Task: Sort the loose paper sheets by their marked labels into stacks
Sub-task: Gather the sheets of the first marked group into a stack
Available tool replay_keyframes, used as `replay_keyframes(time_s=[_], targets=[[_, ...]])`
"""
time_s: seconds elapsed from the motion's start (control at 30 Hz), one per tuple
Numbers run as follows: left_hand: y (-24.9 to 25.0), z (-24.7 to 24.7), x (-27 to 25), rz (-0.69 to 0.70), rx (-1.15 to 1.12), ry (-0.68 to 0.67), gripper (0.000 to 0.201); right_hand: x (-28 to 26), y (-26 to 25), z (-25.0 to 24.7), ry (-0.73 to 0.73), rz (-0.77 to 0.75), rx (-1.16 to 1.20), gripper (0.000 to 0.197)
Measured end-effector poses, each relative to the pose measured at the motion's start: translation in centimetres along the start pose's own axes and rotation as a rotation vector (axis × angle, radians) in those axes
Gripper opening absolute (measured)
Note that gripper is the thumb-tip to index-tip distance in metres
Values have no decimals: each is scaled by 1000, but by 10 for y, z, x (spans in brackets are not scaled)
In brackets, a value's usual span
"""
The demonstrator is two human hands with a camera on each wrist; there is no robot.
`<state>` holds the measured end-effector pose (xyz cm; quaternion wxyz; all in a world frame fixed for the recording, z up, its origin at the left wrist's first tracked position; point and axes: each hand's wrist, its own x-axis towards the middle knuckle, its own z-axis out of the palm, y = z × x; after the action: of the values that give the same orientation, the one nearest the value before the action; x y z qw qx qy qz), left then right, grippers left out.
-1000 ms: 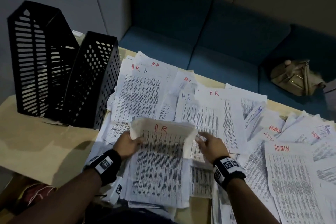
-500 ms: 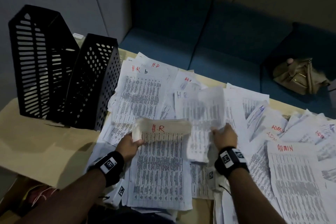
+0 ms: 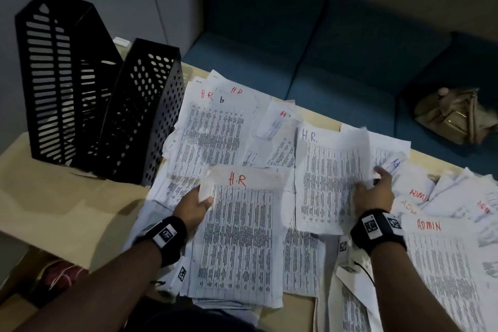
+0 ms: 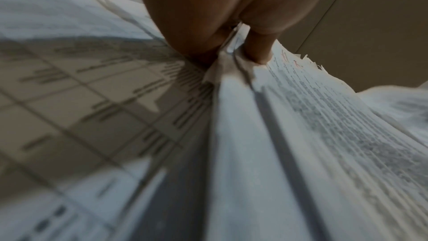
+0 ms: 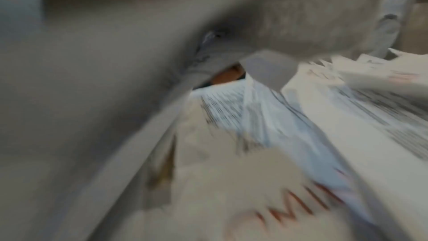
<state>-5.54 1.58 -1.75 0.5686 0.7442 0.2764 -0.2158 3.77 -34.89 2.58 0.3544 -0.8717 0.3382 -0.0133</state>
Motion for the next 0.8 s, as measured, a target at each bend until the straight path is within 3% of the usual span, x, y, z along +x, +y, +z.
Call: replay_keyframes(time_s=[0.17, 0.3, 0.5, 0.63, 0.7, 0.73, 0.8], targets=[[2, -2, -3, 21, 4, 27, 35, -30, -58, -47, 113, -319, 211, 42], [3, 2, -1, 2, -19, 70, 28, -51, -65, -49, 40, -375, 423, 41], [6, 6, -3, 39, -130, 73, 20, -107, -6, 36, -321, -102, 215, 48], [12, 5, -10, 31, -150, 75, 65, -133, 18, 69, -609, -110, -166, 34], [15, 4, -12, 20, -161, 51, 69, -141, 13, 75, -737, -166, -388, 24], [14, 4, -9, 14, -126, 66, 64, -139, 10, 79, -748, -169, -442, 32], [14, 4, -6, 10, -69, 71, 53, -129, -3, 81, -665, -157, -393, 71]])
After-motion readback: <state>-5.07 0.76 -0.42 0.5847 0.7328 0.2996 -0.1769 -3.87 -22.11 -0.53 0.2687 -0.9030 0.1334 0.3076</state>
